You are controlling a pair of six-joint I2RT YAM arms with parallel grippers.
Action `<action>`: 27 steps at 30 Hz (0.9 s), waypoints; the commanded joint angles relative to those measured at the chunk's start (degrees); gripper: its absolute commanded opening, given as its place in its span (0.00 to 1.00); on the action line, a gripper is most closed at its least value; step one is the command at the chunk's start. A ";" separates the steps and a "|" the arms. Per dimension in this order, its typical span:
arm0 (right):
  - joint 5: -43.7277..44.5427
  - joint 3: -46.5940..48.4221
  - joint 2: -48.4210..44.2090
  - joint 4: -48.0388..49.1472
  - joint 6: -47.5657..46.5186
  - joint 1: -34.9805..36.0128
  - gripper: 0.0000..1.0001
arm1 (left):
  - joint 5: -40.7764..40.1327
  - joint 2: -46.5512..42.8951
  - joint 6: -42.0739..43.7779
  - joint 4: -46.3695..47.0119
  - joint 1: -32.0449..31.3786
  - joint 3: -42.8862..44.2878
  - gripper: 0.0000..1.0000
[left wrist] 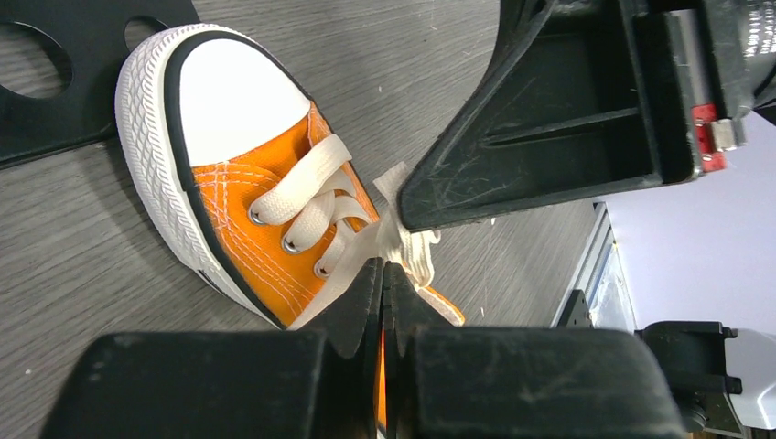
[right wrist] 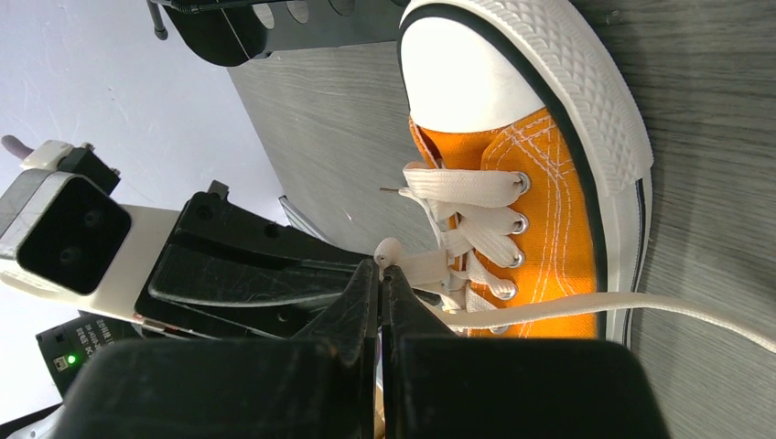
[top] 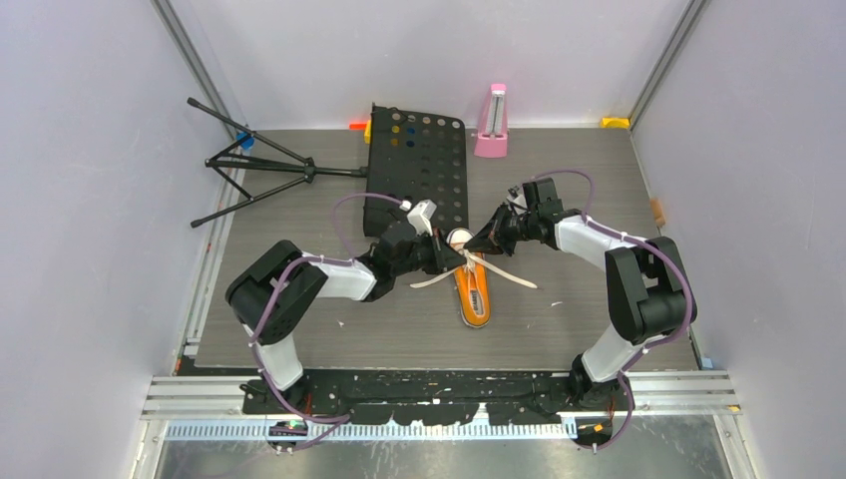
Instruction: Tie the shoes
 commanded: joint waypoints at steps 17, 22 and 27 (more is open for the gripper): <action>-1.18 2.00 0.31 1.22 0.18 -0.11 0.00 | 2.69 2.56 -4.90 7.54 0.07 1.20 0.01; -1.10 1.93 0.71 1.21 0.28 -0.12 0.00 | 3.55 2.91 -5.87 8.65 0.08 1.27 0.00; -1.02 2.30 0.53 0.90 -0.03 -0.11 0.00 | 2.43 0.60 -5.25 5.30 0.05 0.41 0.00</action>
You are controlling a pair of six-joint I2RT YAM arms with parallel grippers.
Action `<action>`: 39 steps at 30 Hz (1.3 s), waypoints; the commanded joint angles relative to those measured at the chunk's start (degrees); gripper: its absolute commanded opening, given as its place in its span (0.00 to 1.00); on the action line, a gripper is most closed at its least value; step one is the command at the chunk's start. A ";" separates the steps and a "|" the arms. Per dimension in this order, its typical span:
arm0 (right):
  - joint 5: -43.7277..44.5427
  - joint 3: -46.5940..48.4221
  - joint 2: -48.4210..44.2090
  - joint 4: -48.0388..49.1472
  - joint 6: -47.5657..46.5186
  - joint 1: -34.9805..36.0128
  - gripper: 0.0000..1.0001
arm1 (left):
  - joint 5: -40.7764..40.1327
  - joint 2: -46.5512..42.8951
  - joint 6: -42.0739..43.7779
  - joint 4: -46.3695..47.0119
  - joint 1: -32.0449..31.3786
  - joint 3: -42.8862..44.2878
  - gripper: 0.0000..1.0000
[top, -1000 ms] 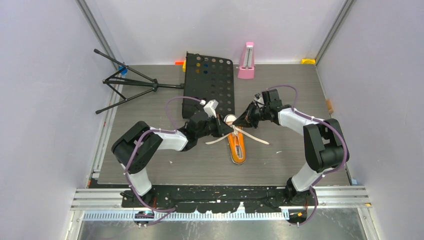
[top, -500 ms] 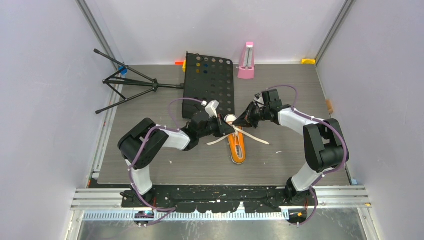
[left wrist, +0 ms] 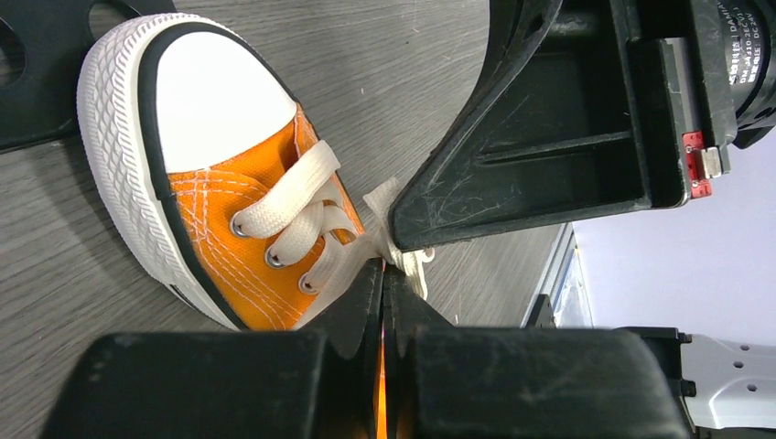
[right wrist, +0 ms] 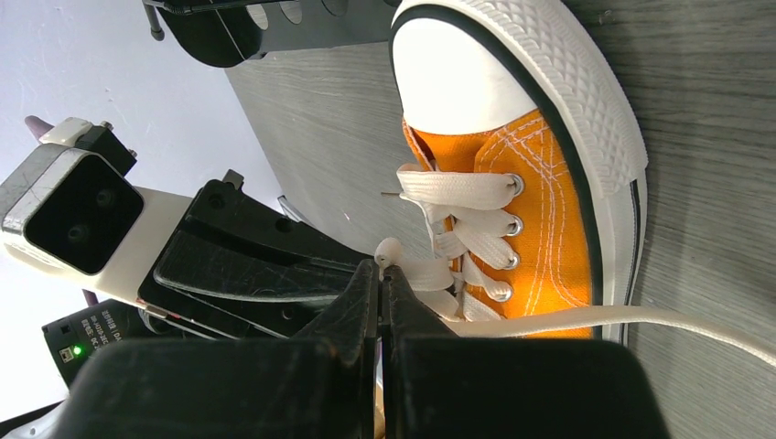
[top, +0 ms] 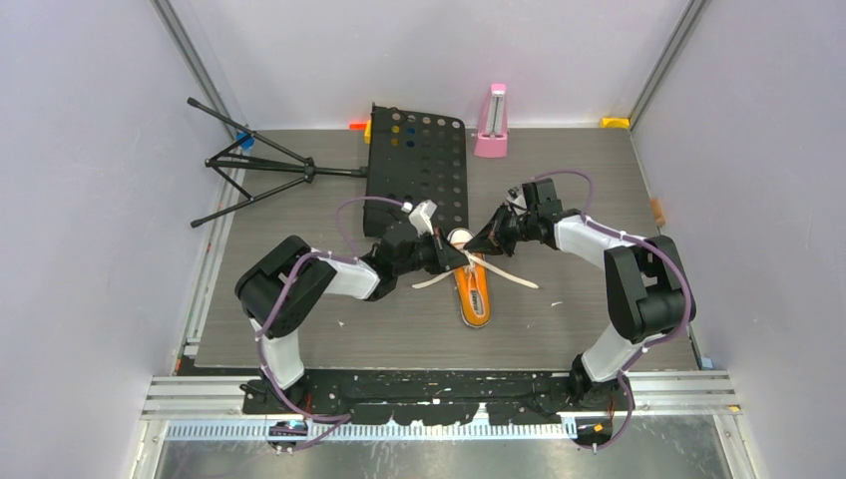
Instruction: Tie the shoes
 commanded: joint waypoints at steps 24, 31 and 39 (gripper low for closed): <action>-1.31 2.58 -0.08 0.79 0.29 -0.11 0.00 | 2.31 1.36 -4.07 6.45 0.00 1.47 0.06; -1.30 2.62 -0.07 0.84 0.25 -0.11 0.00 | -1.49 -1.13 -1.44 2.66 0.00 -0.46 0.00; -1.21 2.58 -0.23 0.89 0.32 -0.11 0.00 | -2.28 -0.20 -1.64 -0.75 0.00 0.99 0.00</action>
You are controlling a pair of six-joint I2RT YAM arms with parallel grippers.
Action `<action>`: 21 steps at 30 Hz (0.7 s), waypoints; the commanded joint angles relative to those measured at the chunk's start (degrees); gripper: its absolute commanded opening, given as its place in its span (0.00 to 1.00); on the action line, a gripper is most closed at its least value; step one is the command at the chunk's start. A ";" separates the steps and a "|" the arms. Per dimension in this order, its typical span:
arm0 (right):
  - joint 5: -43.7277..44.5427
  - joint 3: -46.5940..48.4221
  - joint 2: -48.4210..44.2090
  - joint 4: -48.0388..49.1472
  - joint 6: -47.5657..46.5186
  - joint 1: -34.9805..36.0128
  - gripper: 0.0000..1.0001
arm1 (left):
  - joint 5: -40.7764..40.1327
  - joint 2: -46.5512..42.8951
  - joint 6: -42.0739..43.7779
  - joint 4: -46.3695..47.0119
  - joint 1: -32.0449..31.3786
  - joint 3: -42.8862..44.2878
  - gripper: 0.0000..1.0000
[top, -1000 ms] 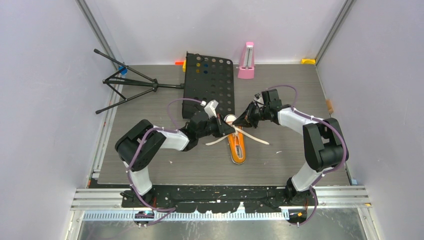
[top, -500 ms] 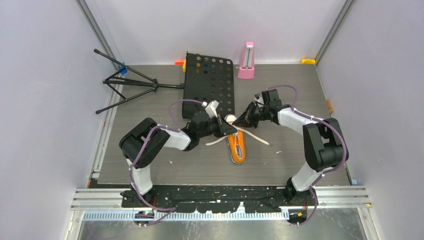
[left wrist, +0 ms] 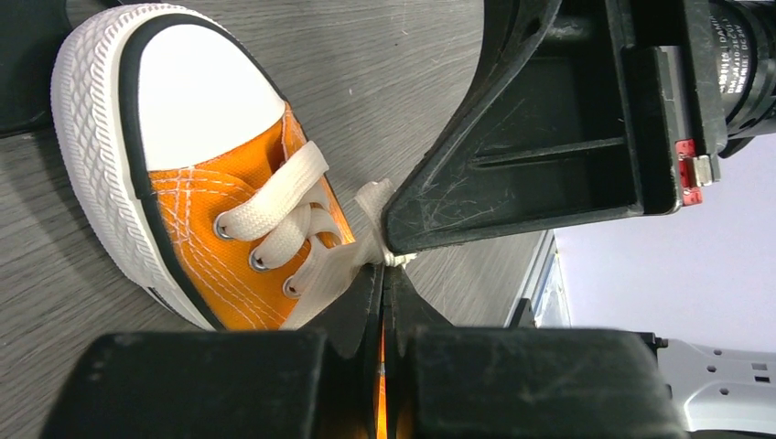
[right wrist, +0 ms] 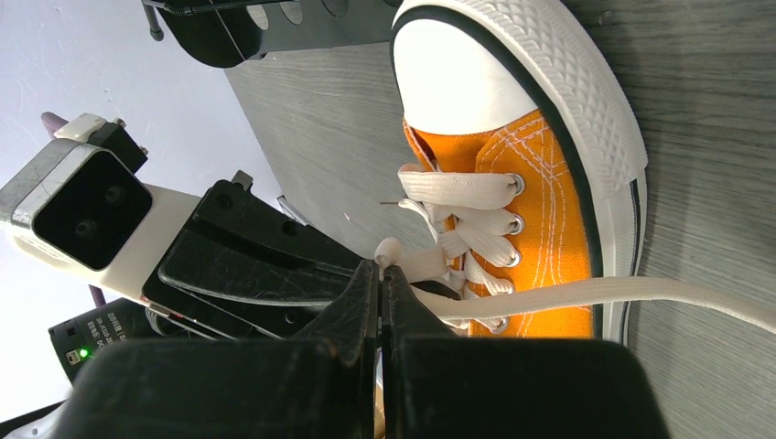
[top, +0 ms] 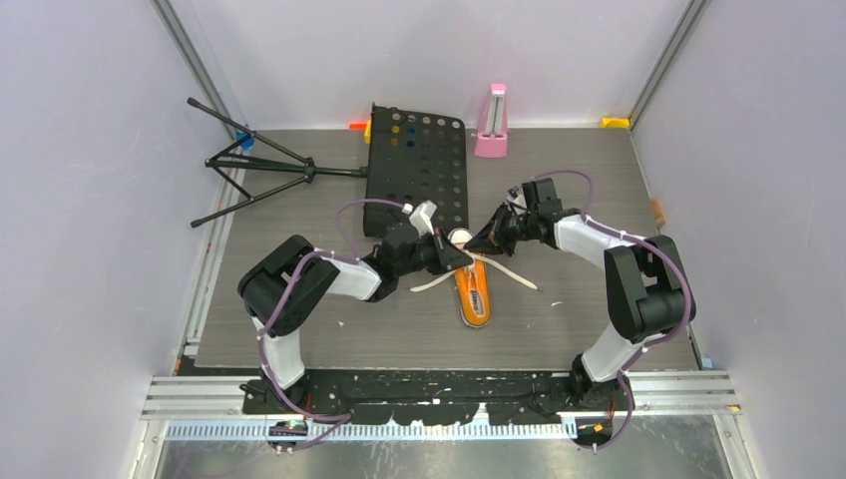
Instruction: Tie the shoes
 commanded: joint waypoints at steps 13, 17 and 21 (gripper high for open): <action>-1.16 2.05 -0.08 1.46 0.65 -0.11 0.00 | -2.92 -0.54 2.09 -5.04 0.05 2.95 0.00; -1.10 2.03 -0.27 1.58 0.65 -0.11 0.00 | -5.38 -1.94 3.41 -7.92 0.05 2.35 0.02; -1.17 2.06 -0.25 1.52 0.64 -0.11 0.00 | -7.88 -3.54 5.18 -11.86 0.04 2.23 0.03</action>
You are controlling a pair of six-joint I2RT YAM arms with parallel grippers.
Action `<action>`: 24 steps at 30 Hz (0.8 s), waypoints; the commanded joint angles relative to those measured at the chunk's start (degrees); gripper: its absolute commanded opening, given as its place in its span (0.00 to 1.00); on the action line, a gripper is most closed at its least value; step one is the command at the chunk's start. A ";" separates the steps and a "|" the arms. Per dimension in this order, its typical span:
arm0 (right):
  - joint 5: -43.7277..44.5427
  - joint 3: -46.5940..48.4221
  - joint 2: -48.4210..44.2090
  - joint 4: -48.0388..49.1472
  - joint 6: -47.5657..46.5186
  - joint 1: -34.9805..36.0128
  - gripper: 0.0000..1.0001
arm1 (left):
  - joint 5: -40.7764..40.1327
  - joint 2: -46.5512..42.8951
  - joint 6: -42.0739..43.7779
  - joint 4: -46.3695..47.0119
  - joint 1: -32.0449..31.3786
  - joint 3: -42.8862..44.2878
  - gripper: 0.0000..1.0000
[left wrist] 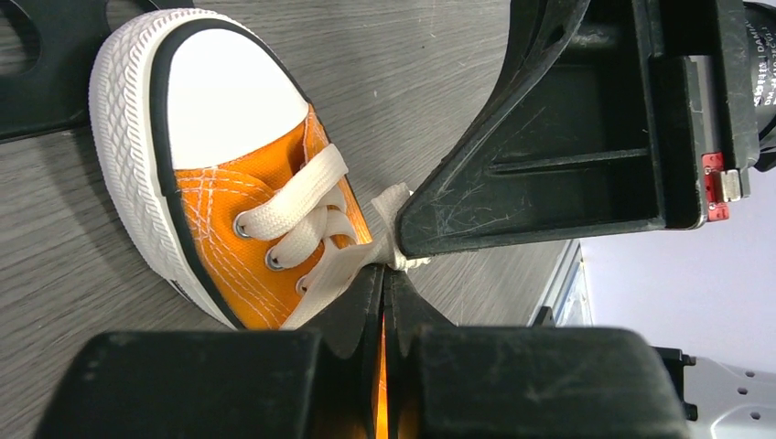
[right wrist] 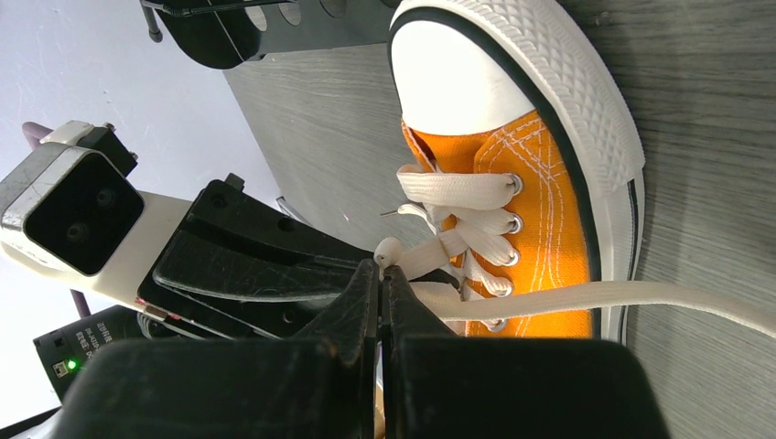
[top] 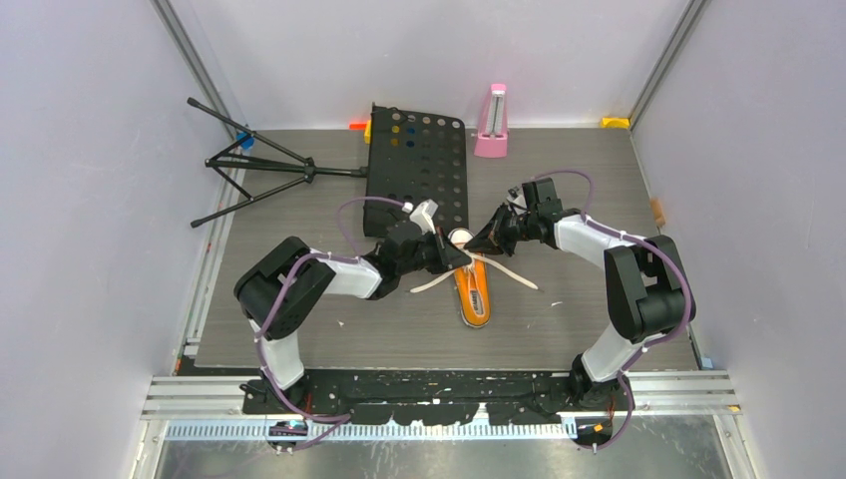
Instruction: Tie the shoes
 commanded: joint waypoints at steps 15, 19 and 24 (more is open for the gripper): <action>-1.29 1.85 -0.10 2.06 0.87 -0.11 0.00 | -6.10 -1.27 2.80 -6.77 0.22 2.36 0.03; -0.99 1.81 -0.18 1.86 0.81 -0.07 0.00 | -7.70 -2.09 3.81 -8.70 0.22 2.36 0.02; -0.91 2.02 -0.46 1.43 0.45 -0.11 0.00 | -7.19 -0.99 3.92 -8.97 0.22 3.36 0.00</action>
